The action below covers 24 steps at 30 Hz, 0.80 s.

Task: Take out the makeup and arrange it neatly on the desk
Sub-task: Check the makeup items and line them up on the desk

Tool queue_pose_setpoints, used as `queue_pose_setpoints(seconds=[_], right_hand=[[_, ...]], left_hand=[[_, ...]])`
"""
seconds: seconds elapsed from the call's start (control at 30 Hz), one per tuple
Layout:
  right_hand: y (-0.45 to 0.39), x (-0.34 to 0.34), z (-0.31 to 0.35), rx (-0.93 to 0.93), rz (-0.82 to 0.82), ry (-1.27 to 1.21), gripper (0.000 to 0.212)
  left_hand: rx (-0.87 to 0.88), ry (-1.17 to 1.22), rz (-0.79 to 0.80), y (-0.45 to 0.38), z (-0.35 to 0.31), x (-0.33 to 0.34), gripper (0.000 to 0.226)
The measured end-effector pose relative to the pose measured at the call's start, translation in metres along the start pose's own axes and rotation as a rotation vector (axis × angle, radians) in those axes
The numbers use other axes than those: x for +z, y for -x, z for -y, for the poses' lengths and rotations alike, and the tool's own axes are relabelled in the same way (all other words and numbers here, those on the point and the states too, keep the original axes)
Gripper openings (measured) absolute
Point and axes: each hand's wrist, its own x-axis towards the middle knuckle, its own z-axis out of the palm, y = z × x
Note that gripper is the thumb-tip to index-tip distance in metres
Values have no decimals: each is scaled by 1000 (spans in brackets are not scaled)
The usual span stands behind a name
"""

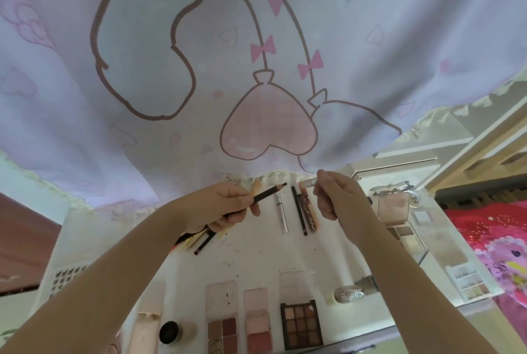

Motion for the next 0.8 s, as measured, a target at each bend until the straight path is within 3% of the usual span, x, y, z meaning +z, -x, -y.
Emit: queue_pose_setpoints(seconds=[0.2,0.47,0.8], right_hand=[[-2,12,1,-8,56,-26,43],[-2,17,-2,28,137,137,38],[-17,14,-15,173,115,206,29]], left_hand=[[3,-3,11,0,2,8,30],[9,24,16,-4,6,13,30],[29,23,-106,-17,24,16,29]])
